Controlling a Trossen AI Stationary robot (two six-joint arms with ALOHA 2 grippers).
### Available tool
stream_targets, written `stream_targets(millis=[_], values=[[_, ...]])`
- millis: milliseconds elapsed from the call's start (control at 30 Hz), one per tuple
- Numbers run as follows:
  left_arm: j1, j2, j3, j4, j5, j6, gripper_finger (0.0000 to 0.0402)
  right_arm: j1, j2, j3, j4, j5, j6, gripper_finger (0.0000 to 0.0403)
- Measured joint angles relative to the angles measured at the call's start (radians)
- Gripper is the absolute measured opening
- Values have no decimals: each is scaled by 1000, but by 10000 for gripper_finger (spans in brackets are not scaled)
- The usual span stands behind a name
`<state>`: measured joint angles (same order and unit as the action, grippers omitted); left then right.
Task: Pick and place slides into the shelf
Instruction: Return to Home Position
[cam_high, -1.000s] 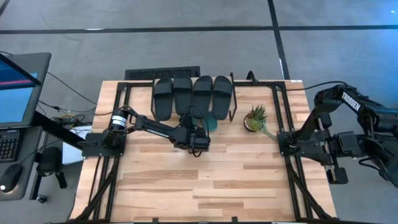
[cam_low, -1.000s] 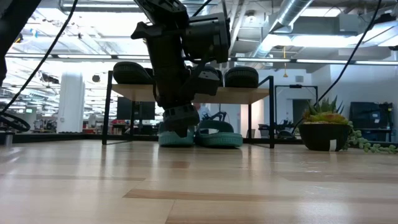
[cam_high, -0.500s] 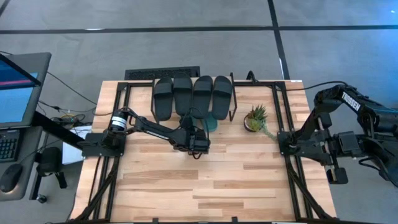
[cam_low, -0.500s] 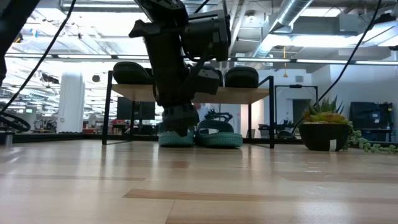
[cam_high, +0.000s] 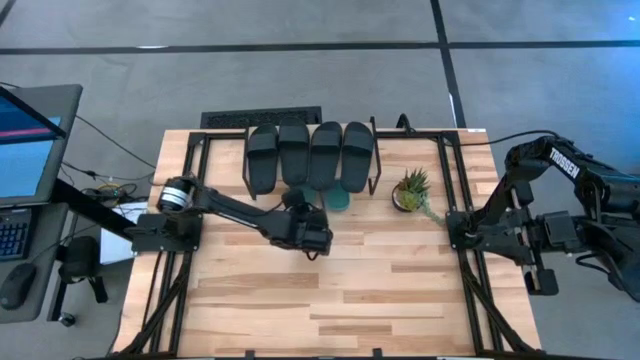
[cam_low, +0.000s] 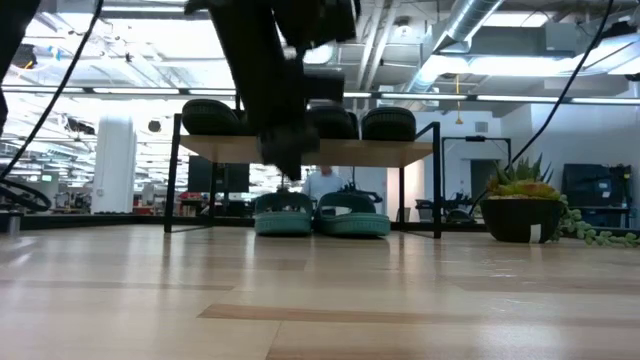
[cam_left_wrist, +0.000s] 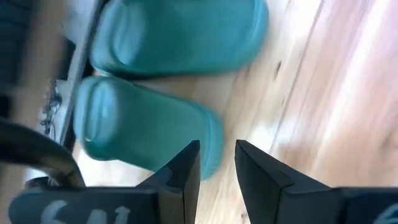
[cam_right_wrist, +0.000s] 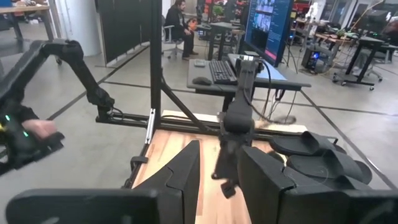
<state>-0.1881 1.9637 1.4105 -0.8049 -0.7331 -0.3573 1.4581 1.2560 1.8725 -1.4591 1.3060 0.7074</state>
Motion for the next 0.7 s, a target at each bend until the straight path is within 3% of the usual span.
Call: stream_targets(millis=[267, 700], values=[[-102, -157, 0, 45, -89, -80, 91, 0, 0, 0, -10, 1, 0, 98], [-193, -220, 0, 306, -19, -81, 91, -1, -1, 0, -25, 4, 29, 98]])
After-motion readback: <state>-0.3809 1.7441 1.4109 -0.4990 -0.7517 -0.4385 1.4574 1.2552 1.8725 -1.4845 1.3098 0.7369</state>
